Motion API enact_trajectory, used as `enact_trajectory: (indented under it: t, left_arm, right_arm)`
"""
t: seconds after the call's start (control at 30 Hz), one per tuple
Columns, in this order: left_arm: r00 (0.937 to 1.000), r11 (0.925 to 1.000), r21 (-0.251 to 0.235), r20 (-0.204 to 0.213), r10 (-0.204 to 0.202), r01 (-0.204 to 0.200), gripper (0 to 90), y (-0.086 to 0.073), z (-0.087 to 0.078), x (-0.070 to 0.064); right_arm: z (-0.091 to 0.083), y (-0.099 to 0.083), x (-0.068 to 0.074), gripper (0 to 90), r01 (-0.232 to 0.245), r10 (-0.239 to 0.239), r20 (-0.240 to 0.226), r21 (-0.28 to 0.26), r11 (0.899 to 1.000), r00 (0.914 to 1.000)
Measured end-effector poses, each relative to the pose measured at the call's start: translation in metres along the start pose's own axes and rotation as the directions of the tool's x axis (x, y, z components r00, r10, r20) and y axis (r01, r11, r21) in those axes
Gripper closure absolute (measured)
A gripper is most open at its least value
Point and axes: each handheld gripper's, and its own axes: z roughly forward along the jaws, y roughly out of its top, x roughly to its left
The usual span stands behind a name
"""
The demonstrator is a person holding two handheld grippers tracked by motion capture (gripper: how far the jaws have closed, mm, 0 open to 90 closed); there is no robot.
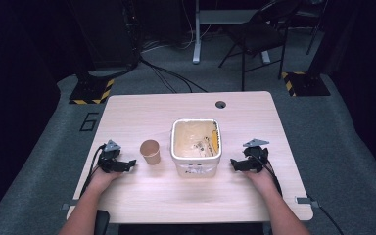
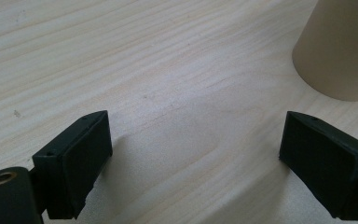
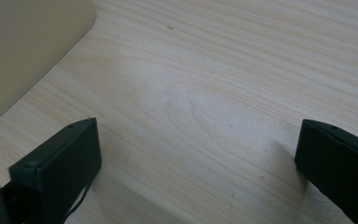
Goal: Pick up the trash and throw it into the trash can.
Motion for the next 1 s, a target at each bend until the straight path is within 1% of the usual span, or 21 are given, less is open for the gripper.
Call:
enact_trajectory:
  t: [0.07,0.33,0.37,0.47,0.57,0.63,0.73,0.87,0.9,1.0]
  left_arm:
    - [1.0000,1.0000,-0.006,0.000,-0.005,0.005,9.1,0.000,0.000,0.000]
    - [1.0000,1.0000,-0.002,-0.002,-0.006,0.005,9.9,0.000,0.000,0.000]
    - [1.0000,1.0000,-0.002,-0.002,-0.006,0.005,10.0,0.000,0.000,0.000]
    - [0.9998,0.9999,0.000,-0.009,-0.015,0.015,11.3,0.000,-0.001,0.000]
    - [0.9998,0.9998,0.009,-0.009,-0.017,0.017,13.5,0.001,-0.002,0.000]
    - [0.9998,0.9996,0.022,-0.011,-0.014,0.014,15.7,0.002,-0.003,0.001]
    - [0.9997,0.9988,0.044,-0.013,-0.021,0.021,16.4,0.004,-0.005,0.000]
    - [0.9986,0.9968,0.059,0.007,-0.053,0.053,22.3,0.006,-0.009,-0.001]
    - [0.9980,0.9962,0.063,0.013,-0.062,0.061,23.2,0.006,-0.010,-0.001]
    - [0.9972,0.9950,0.073,0.027,-0.070,0.068,23.6,0.008,-0.012,0.000]
  right_arm:
    - [0.000,0.000,0.000,0.0,0.000,0.000,0.000,0.000,1.000,1.0000]
    - [0.000,-0.001,0.000,0.0,-0.001,0.001,-0.004,0.000,1.000,1.0000]
    - [-0.001,-0.001,-0.001,0.0,0.008,-0.008,-0.005,0.002,1.000,1.0000]
    - [-0.001,-0.001,-0.001,0.0,0.008,-0.008,-0.005,0.001,1.000,1.0000]
    - [-0.001,-0.001,-0.001,0.0,0.007,-0.007,-0.003,0.001,1.000,1.0000]
    - [0.000,-0.001,0.000,0.0,-0.002,0.002,0.003,-0.002,1.000,1.0000]
    - [0.000,-0.001,0.000,0.0,-0.003,0.003,0.003,-0.002,1.000,1.0000]
    - [0.000,-0.001,0.000,0.0,-0.002,0.002,0.002,-0.003,1.000,1.0000]
    - [0.000,-0.001,-0.001,0.0,0.009,-0.009,0.000,-0.002,1.000,1.0000]
    - [-0.001,-0.001,0.000,0.0,0.003,-0.003,-0.003,0.001,1.000,1.0000]
